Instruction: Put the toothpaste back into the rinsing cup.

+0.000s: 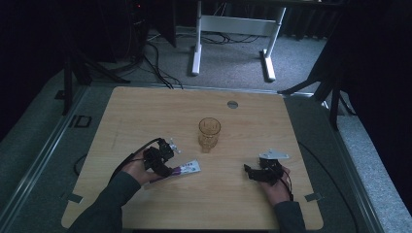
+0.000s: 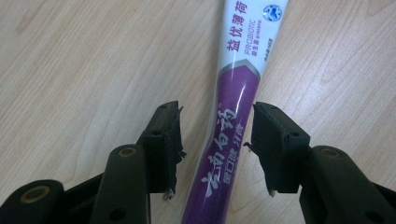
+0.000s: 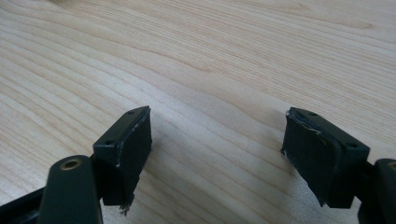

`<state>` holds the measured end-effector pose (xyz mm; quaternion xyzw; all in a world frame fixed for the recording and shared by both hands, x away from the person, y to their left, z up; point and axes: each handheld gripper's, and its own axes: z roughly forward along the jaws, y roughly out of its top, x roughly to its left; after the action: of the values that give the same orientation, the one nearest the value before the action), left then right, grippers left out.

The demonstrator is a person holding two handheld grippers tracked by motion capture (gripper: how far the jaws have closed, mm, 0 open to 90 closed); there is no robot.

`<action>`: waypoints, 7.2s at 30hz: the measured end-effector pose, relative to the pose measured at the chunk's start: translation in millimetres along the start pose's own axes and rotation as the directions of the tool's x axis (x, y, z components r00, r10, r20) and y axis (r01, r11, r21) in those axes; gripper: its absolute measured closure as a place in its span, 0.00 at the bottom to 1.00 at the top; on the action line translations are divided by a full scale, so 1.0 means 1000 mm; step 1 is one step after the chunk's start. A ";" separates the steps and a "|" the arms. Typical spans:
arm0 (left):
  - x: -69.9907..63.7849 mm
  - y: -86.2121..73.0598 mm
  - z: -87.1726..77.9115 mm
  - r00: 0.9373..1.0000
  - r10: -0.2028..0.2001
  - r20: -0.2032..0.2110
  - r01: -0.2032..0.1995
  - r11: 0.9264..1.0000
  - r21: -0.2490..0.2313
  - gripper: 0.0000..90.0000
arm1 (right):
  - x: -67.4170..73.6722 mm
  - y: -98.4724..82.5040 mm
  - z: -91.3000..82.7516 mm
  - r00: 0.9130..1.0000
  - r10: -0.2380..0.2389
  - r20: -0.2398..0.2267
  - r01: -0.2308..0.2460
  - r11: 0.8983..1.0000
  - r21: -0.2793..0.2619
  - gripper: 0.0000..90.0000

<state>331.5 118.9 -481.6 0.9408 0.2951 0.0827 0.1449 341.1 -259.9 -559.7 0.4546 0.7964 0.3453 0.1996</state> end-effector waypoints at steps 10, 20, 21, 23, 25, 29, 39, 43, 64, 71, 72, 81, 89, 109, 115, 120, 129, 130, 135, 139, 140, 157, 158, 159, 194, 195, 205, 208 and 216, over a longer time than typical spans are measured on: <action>-0.004 0.004 0.007 1.000 0.014 0.013 -0.014 0.999 0.038 0.60 | 0.000 0.000 0.000 1.000 0.000 0.000 0.000 1.000 0.000 0.26; -0.008 0.008 0.012 1.000 0.026 0.014 -0.027 0.997 0.067 0.65 | 0.000 0.000 0.000 1.000 0.001 0.000 -0.001 1.000 0.000 0.26; -0.008 0.008 0.013 1.000 0.025 0.013 -0.026 0.997 0.069 0.65 | 0.000 0.000 0.000 1.000 0.001 0.000 -0.001 1.000 0.000 0.26; -0.008 0.008 0.014 0.999 0.031 0.014 -0.032 0.996 0.079 0.65 | 0.000 0.000 0.000 1.000 0.001 0.000 -0.001 1.000 0.000 0.26; -0.009 0.009 0.015 1.000 0.030 0.009 -0.030 0.996 0.082 0.65 | 0.000 0.000 0.000 1.000 0.000 0.000 0.000 1.000 0.000 0.26; -0.010 0.009 0.018 0.999 0.034 0.007 -0.035 0.995 0.096 0.66 | 0.000 0.000 0.000 1.000 0.000 0.000 0.000 1.000 0.000 0.26; -0.012 0.011 0.025 0.999 0.052 -0.012 -0.049 0.987 0.153 0.69 | 0.000 0.000 0.000 1.000 0.001 0.000 -0.001 1.000 0.000 0.26; -0.011 0.012 0.026 0.998 0.056 -0.004 -0.054 0.986 0.160 0.72 | 0.000 0.000 0.000 1.000 0.000 0.000 0.000 1.000 0.000 0.26; -0.010 0.012 0.039 0.999 0.041 0.004 -0.041 0.979 0.200 0.74 | 0.000 0.000 0.000 1.000 0.000 0.000 0.000 1.000 0.000 0.26; -0.006 0.011 0.041 0.999 0.011 0.031 -0.017 0.979 0.201 0.74 | 0.000 0.000 0.000 1.000 0.001 0.000 -0.001 1.000 0.000 0.26; -0.006 0.011 0.041 0.999 0.011 0.031 -0.017 0.979 0.201 0.74 | 0.000 0.000 0.000 1.000 0.001 0.000 -0.001 1.000 0.000 0.26; -0.002 0.011 0.039 0.999 -0.019 0.045 0.010 0.980 0.197 0.78 | 0.000 0.000 0.000 1.000 0.001 0.000 -0.001 1.000 0.000 0.26; 0.000 0.011 0.036 0.998 -0.036 0.047 0.025 0.978 0.206 0.81 | 0.000 0.000 0.000 1.000 0.001 0.000 -0.001 1.000 0.000 0.26; 0.010 0.007 0.012 0.993 -0.118 0.018 0.116 0.991 0.059 0.82 | 0.000 0.000 0.000 1.000 0.002 0.000 -0.002 1.000 0.000 0.26; 0.016 0.004 0.007 0.986 -0.167 -0.003 0.167 0.986 0.010 0.81 | 0.000 0.000 0.000 1.000 0.001 0.000 -0.001 1.000 0.000 0.26; 0.019 0.002 0.000 0.979 -0.204 -0.012 0.203 0.978 -0.040 0.82 | 0.000 0.000 0.000 1.000 0.001 0.000 -0.001 1.000 0.000 0.26; 0.022 0.003 -0.009 0.971 -0.241 0.000 0.239 0.964 -0.120 0.82 | 0.000 0.000 0.000 1.000 0.001 0.000 -0.001 1.000 -0.001 0.26; 0.022 0.003 -0.009 0.971 -0.241 0.000 0.239 0.964 -0.120 0.82 | 0.000 0.000 0.000 1.000 0.001 0.000 -0.001 1.000 -0.001 0.26; 0.022 0.004 -0.010 0.968 -0.250 -0.029 0.244 0.961 -0.128 0.82 | 0.000 0.000 0.000 1.000 0.002 0.000 -0.002 1.000 0.000 0.26; 0.022 0.003 -0.011 0.964 -0.263 -0.027 0.257 0.956 -0.142 0.82 | 0.000 0.000 0.000 1.000 0.003 0.000 -0.003 1.000 0.000 0.26; 0.023 0.003 -0.011 0.964 -0.265 -0.030 0.258 0.955 -0.147 0.82 | 0.000 0.000 0.000 1.000 0.003 0.000 -0.003 1.000 0.000 0.26; 0.022 0.008 -0.020 0.957 -0.286 -0.051 0.270 0.941 -0.206 0.82 | 0.000 0.000 0.000 1.000 0.001 0.000 -0.001 1.000 -0.001 0.26; 0.022 0.008 -0.021 0.957 -0.286 -0.050 0.270 0.940 -0.209 0.82 | 0.000 0.000 0.000 1.000 0.001 0.000 -0.001 1.000 -0.001 0.26; 0.022 0.009 -0.021 0.958 -0.284 -0.049 0.268 0.941 -0.209 0.82 | 0.000 0.000 0.000 1.000 0.000 0.000 0.000 1.000 -0.001 0.26; 0.019 0.019 -0.033 0.941 -0.338 -0.017 0.310 0.879 -0.362 0.82 | 0.000 0.000 0.000 1.000 0.000 0.000 0.000 1.000 -0.002 0.26; 0.019 0.019 -0.033 0.941 -0.339 -0.016 0.310 0.878 -0.364 0.82 | 0.000 0.000 0.000 1.000 0.000 0.000 0.000 1.000 -0.002 0.26; 0.018 0.020 -0.037 0.937 -0.349 -0.007 0.317 0.860 -0.401 0.82 | 0.000 0.000 0.000 1.000 -0.001 0.001 0.001 1.000 -0.003 0.26; 0.018 0.020 -0.037 0.940 -0.342 -0.007 0.309 0.855 -0.417 0.82 | 0.000 0.000 0.000 1.000 -0.001 0.001 0.001 1.000 -0.003 0.26; 0.016 0.020 -0.039 0.938 -0.346 -0.001 0.308 0.839 -0.448 0.82 | 0.000 0.000 0.000 1.000 0.001 0.000 -0.001 1.000 -0.002 0.26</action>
<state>345.8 120.9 -437.6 0.8148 0.4305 0.1600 0.3539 341.2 -259.8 -559.7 0.4547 0.7959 0.3461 0.1999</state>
